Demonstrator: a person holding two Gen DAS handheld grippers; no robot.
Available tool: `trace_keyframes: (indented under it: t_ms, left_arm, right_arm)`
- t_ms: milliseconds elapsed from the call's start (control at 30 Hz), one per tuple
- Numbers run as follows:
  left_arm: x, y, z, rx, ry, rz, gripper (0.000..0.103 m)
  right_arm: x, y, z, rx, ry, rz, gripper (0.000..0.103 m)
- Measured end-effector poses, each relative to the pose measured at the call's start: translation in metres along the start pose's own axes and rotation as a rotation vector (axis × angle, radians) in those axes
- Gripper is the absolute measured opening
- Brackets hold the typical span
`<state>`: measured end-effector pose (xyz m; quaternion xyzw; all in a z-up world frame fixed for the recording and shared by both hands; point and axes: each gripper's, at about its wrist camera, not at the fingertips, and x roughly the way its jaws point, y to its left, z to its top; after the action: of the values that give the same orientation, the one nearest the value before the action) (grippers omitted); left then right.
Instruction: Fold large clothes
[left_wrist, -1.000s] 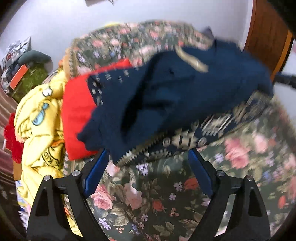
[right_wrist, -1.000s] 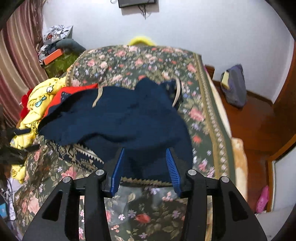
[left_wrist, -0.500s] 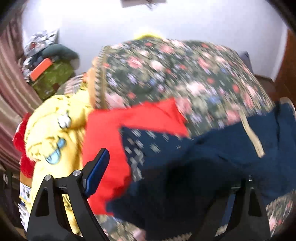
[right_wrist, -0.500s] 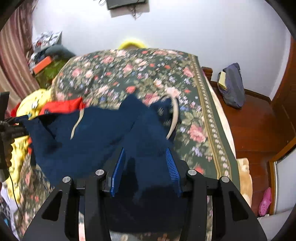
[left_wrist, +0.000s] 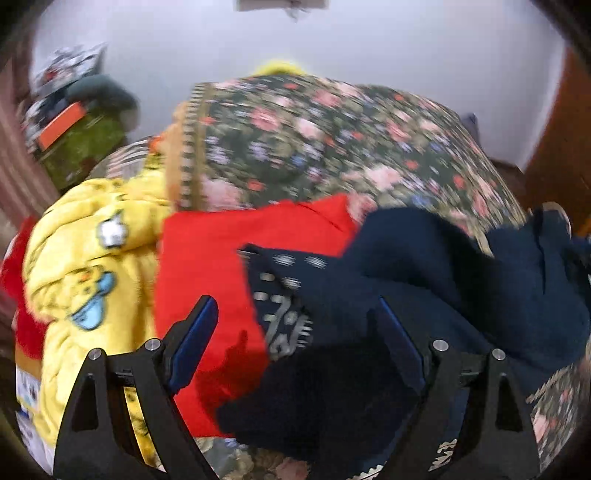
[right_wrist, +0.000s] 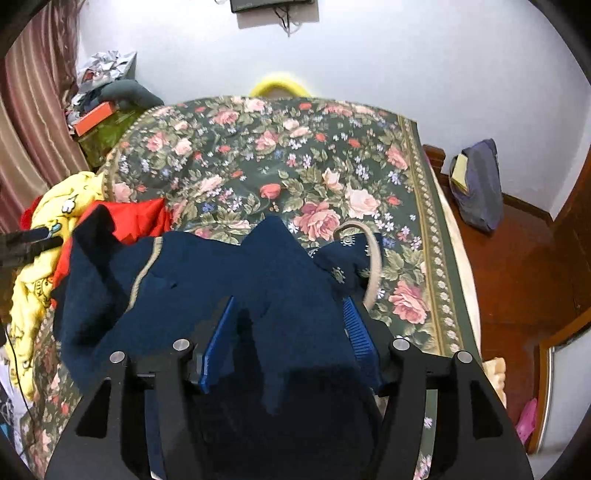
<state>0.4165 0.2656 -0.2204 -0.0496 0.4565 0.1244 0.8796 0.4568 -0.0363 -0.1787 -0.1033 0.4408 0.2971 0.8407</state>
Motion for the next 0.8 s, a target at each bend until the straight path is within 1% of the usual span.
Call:
trace_keyframes:
  t_ms: [67,133,200,233,267,300,333,367,433,467,567,667,733,800]
  left_arm:
    - [0.011,-0.011,0.002,0.023,0.012,-0.019,0.087]
    - [0.024,-0.021,0.007,0.032,0.026,0.001,0.087]
    - [0.035,-0.026,0.012,0.016,0.023,0.021,0.087]
    - [0.038,-0.027,0.014,-0.001,0.023,0.011,0.079]
    - [0.041,-0.027,0.015,-0.020,0.028,-0.007,0.072]
    - [0.044,-0.028,0.017,-0.037,0.044,-0.041,0.052]
    - [0.047,-0.029,0.018,-0.045,0.061,-0.061,0.035]
    - [0.046,-0.031,0.017,-0.045,0.060,-0.053,0.030]
    - [0.037,-0.035,0.016,-0.031,0.038,-0.029,0.015]
    - [0.031,-0.035,0.015,-0.029,0.028,-0.026,0.014]
    - [-0.002,-0.034,0.013,-0.024,-0.047,-0.013,0.013]
    - [-0.033,-0.028,0.012,-0.007,-0.122,0.035,0.013]
    - [-0.050,-0.021,0.014,-0.025,-0.168,0.058,0.013]
    - [-0.057,-0.010,0.017,-0.067,-0.190,0.042,0.013]
  right_arm:
    - [0.015,-0.003,-0.001,0.021,0.031,0.000,0.056]
    - [0.023,-0.005,-0.004,0.041,0.045,0.013,0.056]
    - [0.021,-0.004,-0.007,0.040,0.028,0.024,0.047]
    - [0.018,-0.003,-0.008,0.032,0.022,0.024,0.032]
    - [0.016,-0.003,-0.009,0.029,0.016,0.020,0.026]
    - [0.010,-0.003,-0.011,0.025,0.004,0.021,0.024]
    - [0.006,-0.003,-0.011,0.020,0.000,0.025,0.019]
    - [0.001,-0.003,-0.011,0.018,-0.004,0.034,0.015]
    - [-0.009,-0.002,-0.010,0.014,-0.020,0.045,0.013]
    - [-0.016,-0.002,-0.009,0.011,-0.036,0.042,0.013]
    - [-0.044,-0.003,-0.004,0.024,-0.104,0.057,0.012]
    - [-0.071,-0.007,0.002,0.034,-0.187,0.065,0.011]
    - [-0.082,-0.010,0.005,0.039,-0.231,0.040,0.010]
    - [-0.080,-0.015,0.009,0.052,-0.237,0.019,0.010]
